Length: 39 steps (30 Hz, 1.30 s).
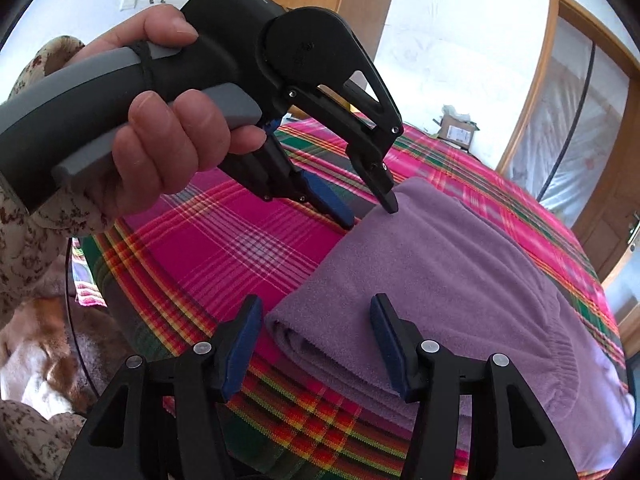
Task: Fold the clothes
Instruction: 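Bring the right tool to the folded edge and pinch it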
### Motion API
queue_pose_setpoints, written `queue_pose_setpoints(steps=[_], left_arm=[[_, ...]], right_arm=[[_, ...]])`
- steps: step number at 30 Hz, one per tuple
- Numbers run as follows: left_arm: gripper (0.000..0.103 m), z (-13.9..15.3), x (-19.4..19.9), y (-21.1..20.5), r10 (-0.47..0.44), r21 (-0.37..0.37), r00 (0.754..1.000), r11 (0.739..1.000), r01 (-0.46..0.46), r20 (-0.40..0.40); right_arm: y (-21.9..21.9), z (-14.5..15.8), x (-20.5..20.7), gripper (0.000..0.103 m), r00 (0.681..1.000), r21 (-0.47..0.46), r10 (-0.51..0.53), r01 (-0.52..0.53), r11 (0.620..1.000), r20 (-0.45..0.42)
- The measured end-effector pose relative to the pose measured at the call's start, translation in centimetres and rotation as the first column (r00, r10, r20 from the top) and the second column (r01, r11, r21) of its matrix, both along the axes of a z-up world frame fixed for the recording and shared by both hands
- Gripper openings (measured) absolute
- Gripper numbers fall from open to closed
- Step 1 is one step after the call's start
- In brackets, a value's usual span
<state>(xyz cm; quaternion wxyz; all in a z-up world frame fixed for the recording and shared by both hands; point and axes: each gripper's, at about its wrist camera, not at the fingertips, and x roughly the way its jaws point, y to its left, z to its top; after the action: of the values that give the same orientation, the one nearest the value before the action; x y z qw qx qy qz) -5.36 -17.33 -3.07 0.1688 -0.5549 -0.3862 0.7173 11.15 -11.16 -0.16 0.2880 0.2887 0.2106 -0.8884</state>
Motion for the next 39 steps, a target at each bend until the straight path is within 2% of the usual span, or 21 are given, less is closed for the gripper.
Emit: queue_pose_setpoints(steps=[5,11,19,25,34,39], left_arm=[[0.034,-0.2,0.1,0.0,-0.016,0.016,1.000,1.000,0.016,0.004],[0.035,0.0,0.1,0.5,-0.029,0.012,1.000,0.999,0.029,0.002],[0.035,0.0,-0.1,0.4,-0.027,0.025,1.000,0.999,0.026,0.009],[0.035,-0.1,-0.2,0.5,-0.028,0.031,0.999,0.999,0.027,0.020],[0.036,-0.1,-0.4,0.2,-0.017,0.053,0.999,0.998,0.015,0.036],[0.037,-0.5,-1.5,1.1,-0.035,0.081,0.998,0.996,0.032,0.045]], right_arm=[[0.6,-0.1,-0.2,0.058,1.000,-0.019,-0.009,0.009,1.000,0.006],[1.3,-0.2,-0.9,0.050,0.999,-0.029,-0.030,0.030,0.999,0.014],[1.2,-0.2,-0.9,0.032,0.999,-0.037,-0.037,0.037,0.999,0.006],[1.4,0.1,0.4,0.017,0.999,-0.031,-0.028,0.027,0.999,-0.038],[4.0,2.4,1.2,0.015,0.997,-0.097,-0.022,0.014,0.995,-0.076],[4.8,2.6,3.7,0.015,0.997,-0.124,-0.016,0.006,0.992,-0.074]])
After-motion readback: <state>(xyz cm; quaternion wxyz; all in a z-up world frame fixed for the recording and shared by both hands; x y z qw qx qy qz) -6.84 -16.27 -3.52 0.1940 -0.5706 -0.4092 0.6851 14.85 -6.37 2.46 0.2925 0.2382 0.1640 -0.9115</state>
